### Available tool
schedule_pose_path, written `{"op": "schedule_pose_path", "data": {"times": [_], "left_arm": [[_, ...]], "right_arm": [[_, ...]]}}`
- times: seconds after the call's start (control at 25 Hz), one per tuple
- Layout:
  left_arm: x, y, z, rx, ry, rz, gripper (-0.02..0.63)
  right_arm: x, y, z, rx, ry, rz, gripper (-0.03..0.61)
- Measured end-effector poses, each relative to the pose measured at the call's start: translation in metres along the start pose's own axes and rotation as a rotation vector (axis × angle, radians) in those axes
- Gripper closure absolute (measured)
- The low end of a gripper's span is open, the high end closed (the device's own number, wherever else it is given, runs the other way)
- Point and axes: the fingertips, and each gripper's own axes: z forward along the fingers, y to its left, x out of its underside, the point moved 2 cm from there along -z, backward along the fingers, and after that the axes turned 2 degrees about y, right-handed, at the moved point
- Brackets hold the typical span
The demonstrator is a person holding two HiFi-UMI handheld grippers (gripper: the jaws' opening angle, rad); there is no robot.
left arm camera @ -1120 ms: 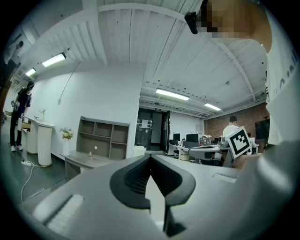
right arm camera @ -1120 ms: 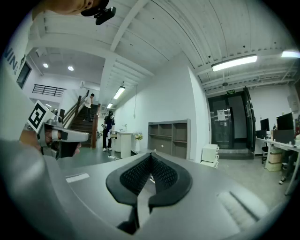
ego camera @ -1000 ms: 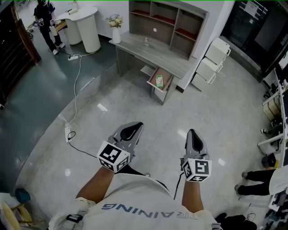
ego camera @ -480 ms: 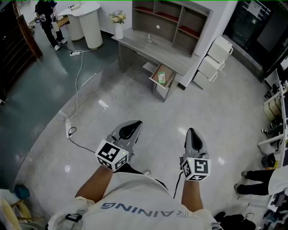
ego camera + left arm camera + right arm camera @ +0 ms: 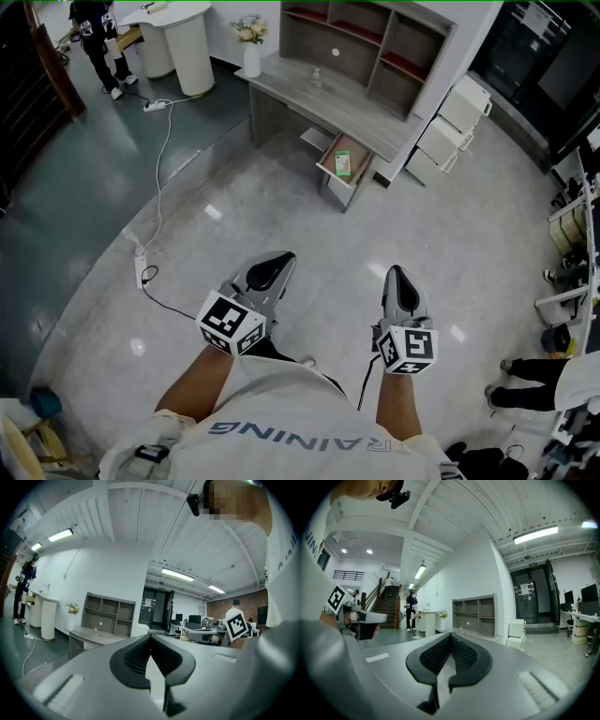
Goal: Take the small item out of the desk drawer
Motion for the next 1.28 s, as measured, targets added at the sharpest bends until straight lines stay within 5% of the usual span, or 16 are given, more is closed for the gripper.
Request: {"op": "schedule_pose_path", "data": {"times": [0.68, 1.28], "left_arm": [[-0.029, 0.159, 0.053, 0.113, 0.013, -0.025, 0.613], [-0.043, 0.227, 0.140, 0.067, 0.029, -0.009, 0.613]], "right_arm": [[-0.041, 0.049, 0.145, 0.094, 0.000, -0.040, 0.563], [-0.054, -0.001, 0.264, 0.046, 0.005, -0.080, 0.563]]}}
